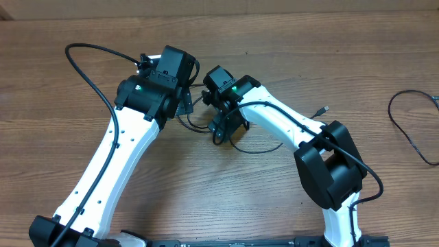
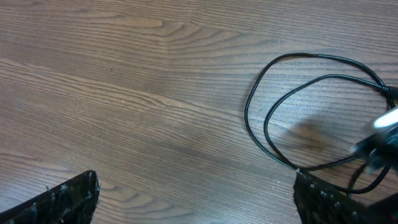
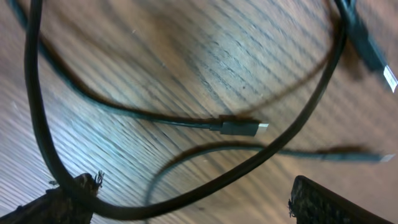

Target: Untangle cables

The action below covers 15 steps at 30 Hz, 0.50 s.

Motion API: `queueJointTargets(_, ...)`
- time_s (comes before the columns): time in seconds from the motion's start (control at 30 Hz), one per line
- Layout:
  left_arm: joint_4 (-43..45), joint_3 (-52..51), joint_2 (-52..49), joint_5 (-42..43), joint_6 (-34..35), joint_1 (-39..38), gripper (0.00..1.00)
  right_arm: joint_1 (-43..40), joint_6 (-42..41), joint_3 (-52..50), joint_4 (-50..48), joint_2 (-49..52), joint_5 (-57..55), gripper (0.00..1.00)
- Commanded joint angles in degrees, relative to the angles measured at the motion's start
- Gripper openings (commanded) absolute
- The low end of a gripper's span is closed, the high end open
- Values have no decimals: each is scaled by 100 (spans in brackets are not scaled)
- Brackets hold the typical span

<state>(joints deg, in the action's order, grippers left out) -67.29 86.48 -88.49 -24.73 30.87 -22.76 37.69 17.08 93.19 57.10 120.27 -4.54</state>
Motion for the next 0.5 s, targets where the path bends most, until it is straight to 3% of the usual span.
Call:
queueJointTargets(0.0,20,-31,138,-114,-107,26,100,-17,1989,-24,-33,-55,-59,98)
queueJointTargets(0.07,20,-31,138,-114,-107,24,100,-61,2846,-24,-42,-55,376,99)
queueJointTargets(0.27,20,-31,138,-114,-107,26,100,-70,4148,-24,-461,-55,1480,99)
queueJointTargets(0.47,20,-31,138,-114,-107,26,100,-70,4325,-24,-833,11,2035,100)
